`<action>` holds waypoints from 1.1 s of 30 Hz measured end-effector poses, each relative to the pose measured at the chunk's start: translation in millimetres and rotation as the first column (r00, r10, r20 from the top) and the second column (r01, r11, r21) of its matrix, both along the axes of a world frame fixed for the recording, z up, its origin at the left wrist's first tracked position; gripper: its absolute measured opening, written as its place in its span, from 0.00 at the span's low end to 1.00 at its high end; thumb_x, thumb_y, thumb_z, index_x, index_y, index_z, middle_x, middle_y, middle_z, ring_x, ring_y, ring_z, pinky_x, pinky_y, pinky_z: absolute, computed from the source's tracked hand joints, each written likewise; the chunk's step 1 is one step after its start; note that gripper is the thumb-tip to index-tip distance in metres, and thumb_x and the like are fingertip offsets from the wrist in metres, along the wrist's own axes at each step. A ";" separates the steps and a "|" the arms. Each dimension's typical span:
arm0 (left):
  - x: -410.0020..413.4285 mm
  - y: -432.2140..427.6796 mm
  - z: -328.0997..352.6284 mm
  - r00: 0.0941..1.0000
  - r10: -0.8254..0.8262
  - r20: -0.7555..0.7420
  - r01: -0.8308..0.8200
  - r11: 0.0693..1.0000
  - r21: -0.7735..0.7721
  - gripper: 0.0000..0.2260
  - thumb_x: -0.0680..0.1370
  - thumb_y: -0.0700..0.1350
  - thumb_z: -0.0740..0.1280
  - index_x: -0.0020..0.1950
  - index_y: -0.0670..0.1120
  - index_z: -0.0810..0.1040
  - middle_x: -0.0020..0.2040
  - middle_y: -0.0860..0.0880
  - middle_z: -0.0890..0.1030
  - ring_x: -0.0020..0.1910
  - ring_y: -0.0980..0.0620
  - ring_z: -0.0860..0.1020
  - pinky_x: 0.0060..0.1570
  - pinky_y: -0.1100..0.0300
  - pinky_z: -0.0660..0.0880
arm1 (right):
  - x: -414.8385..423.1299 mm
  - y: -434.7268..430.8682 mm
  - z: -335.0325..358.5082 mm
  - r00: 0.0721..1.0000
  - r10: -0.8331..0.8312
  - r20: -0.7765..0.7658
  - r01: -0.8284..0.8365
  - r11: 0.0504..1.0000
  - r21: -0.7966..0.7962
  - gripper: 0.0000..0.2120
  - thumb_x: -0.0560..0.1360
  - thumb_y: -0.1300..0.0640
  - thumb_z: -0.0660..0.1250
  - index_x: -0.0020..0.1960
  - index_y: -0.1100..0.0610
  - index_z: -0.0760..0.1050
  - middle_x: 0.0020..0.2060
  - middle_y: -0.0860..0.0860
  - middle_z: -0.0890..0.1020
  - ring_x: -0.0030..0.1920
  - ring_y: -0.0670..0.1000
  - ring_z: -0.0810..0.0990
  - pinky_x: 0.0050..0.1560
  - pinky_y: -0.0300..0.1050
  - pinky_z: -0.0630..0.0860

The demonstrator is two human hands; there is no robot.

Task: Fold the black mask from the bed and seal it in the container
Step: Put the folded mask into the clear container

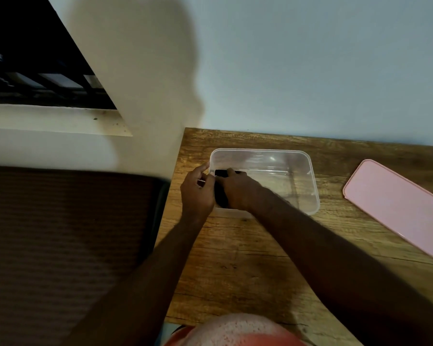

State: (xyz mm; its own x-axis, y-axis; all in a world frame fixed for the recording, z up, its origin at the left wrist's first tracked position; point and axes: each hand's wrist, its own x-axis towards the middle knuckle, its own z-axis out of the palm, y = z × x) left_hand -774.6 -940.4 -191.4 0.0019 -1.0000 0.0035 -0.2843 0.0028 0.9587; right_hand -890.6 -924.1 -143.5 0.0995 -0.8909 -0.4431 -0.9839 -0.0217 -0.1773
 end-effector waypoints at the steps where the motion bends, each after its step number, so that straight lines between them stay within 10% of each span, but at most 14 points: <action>1: 0.3 0.0 0.2 1.000 -0.001 0.001 0.001 1.000 -0.001 0.14 0.78 0.41 0.65 0.64 0.48 0.78 0.47 0.43 0.81 0.43 0.49 0.80 0.33 0.72 0.73 | 1.3 -2.3 0.0 1.000 0.009 -0.017 -0.009 1.000 0.006 0.27 0.78 0.49 0.66 0.74 0.52 0.65 0.68 0.61 0.69 0.66 0.64 0.70 0.66 0.58 0.72; 11: -2.7 -4.1 1.8 0.999 0.028 0.034 -0.028 1.000 0.003 0.15 0.79 0.43 0.65 0.65 0.48 0.77 0.48 0.43 0.81 0.44 0.49 0.80 0.38 0.67 0.74 | 10.8 -13.1 -3.8 0.992 0.043 -0.120 -0.050 0.997 -0.054 0.22 0.77 0.53 0.67 0.69 0.56 0.72 0.64 0.59 0.75 0.62 0.59 0.74 0.64 0.57 0.72; 17: -1.0 -1.6 16.6 0.995 0.022 0.096 -0.019 0.999 -0.031 0.15 0.78 0.43 0.67 0.65 0.48 0.76 0.56 0.50 0.77 0.52 0.51 0.78 0.47 0.61 0.76 | -8.9 -2.7 5.3 0.976 -0.077 0.204 0.111 0.981 -0.159 0.24 0.72 0.51 0.73 0.66 0.55 0.74 0.59 0.56 0.78 0.59 0.57 0.77 0.60 0.52 0.75; 23: -10.3 11.2 57.8 0.975 -0.062 0.212 0.161 0.854 -0.495 0.12 0.75 0.42 0.65 0.58 0.46 0.77 0.55 0.49 0.77 0.56 0.56 0.73 0.56 0.68 0.69 | -74.6 67.5 23.9 0.623 -0.282 0.729 0.748 0.487 -0.451 0.06 0.76 0.53 0.70 0.51 0.52 0.83 0.43 0.43 0.83 0.45 0.41 0.81 0.47 0.31 0.75; 27: -54.7 41.3 74.2 0.909 -0.337 0.245 0.416 0.765 -0.492 0.11 0.75 0.43 0.64 0.55 0.44 0.79 0.52 0.47 0.79 0.54 0.50 0.76 0.53 0.57 0.75 | -134.4 108.8 7.4 0.545 -0.547 0.635 0.833 0.270 -0.483 0.08 0.77 0.53 0.68 0.50 0.56 0.83 0.42 0.48 0.84 0.42 0.45 0.80 0.41 0.35 0.71; 33: -119.6 89.0 66.7 0.667 -0.593 0.451 0.745 0.526 -0.411 0.12 0.75 0.42 0.67 0.57 0.41 0.80 0.53 0.45 0.79 0.55 0.48 0.76 0.55 0.52 0.73 | -188.8 148.2 -22.4 0.578 -0.729 0.365 0.792 0.395 -0.465 0.12 0.77 0.56 0.69 0.58 0.59 0.80 0.55 0.58 0.83 0.55 0.58 0.81 0.56 0.48 0.72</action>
State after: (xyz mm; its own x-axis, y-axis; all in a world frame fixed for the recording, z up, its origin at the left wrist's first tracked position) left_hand -894.1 -851.4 -124.7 -0.7437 -0.5247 0.4142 -0.1818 0.7549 0.6301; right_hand -1079.4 -775.9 -165.9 -0.7345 -0.6722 0.0929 -0.6207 0.6102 -0.4924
